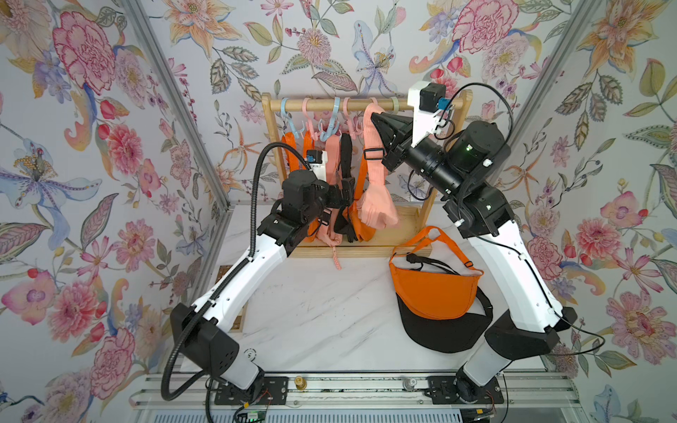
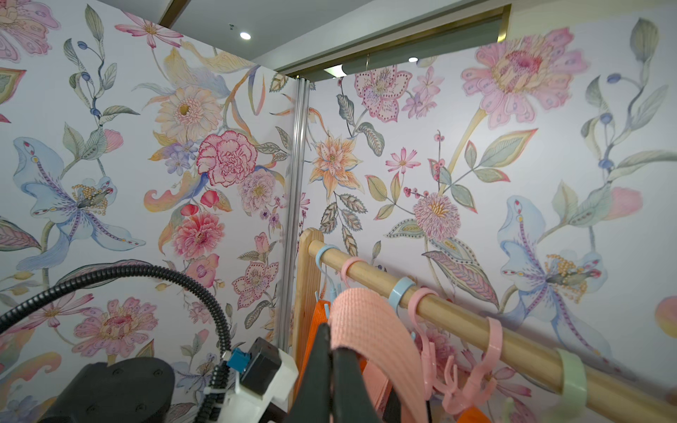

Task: Take the bag off the hook
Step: Pick up the bag from the hook, then place the bag at the center of the board.

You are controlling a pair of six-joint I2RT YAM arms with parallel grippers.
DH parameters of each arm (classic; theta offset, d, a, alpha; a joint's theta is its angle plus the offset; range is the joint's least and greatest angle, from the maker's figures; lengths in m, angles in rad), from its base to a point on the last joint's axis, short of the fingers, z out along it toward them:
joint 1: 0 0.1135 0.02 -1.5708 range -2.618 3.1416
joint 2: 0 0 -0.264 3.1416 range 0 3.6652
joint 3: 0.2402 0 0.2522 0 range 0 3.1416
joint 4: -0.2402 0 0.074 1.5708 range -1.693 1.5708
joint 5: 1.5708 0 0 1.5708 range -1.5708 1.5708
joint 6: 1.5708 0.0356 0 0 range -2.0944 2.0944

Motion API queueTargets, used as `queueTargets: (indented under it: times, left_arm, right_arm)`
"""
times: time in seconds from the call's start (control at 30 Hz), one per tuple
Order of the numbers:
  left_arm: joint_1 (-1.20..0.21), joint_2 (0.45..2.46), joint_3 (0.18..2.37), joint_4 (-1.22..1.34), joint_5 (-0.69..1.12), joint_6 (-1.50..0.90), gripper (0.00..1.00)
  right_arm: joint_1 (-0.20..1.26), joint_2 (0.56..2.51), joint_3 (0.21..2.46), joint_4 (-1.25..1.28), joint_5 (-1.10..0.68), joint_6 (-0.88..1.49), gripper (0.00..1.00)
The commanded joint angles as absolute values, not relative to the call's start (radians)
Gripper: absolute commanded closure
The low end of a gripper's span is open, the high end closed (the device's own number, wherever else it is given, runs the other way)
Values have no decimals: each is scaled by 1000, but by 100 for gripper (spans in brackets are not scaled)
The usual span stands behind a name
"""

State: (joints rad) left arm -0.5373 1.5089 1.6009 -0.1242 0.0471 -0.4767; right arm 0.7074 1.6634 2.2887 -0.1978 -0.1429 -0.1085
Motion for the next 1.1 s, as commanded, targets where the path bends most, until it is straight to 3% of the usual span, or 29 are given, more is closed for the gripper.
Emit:
queueTargets:
  times: [0.0,0.23,0.6,1.07]
  left_arm:
    - [-545,1421,1561,-186,-2,-424,0]
    - [-545,1222,1460,-270,-4,-381,0]
    - [-583,1035,1356,-382,147,-339,0]
    - [-645,1006,1186,-280,287,-322,0]
  right_arm:
    - [769,1636,2263,-202,20,-258,100]
    - [924,1568,2162,-214,188,-374,100]
    - [1169,1392,1869,-170,390,-337,100]
    - [1231,1299,1761,-163,494,-281,100]
